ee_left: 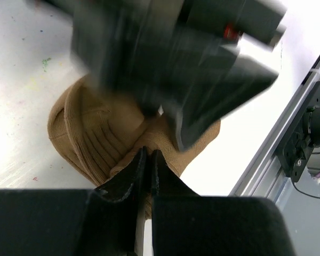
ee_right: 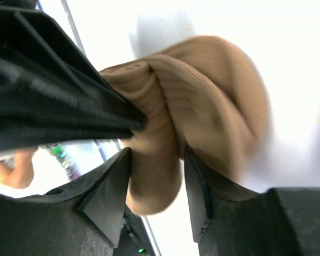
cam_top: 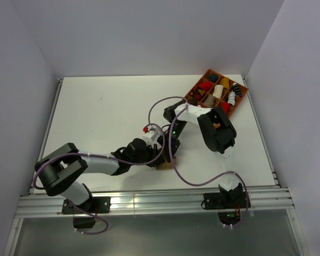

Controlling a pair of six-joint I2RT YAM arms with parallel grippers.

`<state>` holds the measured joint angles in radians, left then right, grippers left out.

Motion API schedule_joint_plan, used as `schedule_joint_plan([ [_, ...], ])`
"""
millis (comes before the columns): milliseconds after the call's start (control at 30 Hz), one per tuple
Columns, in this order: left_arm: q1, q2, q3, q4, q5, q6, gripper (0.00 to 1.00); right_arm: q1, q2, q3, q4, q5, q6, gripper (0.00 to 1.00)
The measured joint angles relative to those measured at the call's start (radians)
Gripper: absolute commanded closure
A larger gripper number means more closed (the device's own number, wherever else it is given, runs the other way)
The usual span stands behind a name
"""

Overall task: Roll the socks
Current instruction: Roll the sock at the center of the board.

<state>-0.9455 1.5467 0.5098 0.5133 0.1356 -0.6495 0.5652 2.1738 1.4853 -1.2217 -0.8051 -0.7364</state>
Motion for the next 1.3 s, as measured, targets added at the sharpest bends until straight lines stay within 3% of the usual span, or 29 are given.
schedule_joint_plan([
  [233, 0.013, 0.01, 0.001, 0.006, 0.011, -0.025, 1.0, -0.085, -0.085, -0.035, 0.097, 0.0, -0.002, 0.47],
  [500, 0.051, 0.027, 0.001, 0.019, 0.061, -0.07, 1.0, -0.16, -0.291, -0.172, 0.21, 0.0, 0.011, 0.48],
  [800, 0.1, 0.071, 0.009, 0.046, 0.132, -0.127, 1.0, -0.228, -0.672, -0.468, 0.478, 0.084, 0.032, 0.46],
  [1067, 0.126, 0.119, 0.041, 0.047, 0.175, -0.146, 1.0, -0.058, -0.985, -0.737, 0.708, 0.214, -0.034, 0.41],
  [1300, 0.145, 0.135, 0.044, 0.051, 0.195, -0.159, 1.0, 0.177, -1.035, -0.869, 0.85, 0.372, -0.052, 0.41],
])
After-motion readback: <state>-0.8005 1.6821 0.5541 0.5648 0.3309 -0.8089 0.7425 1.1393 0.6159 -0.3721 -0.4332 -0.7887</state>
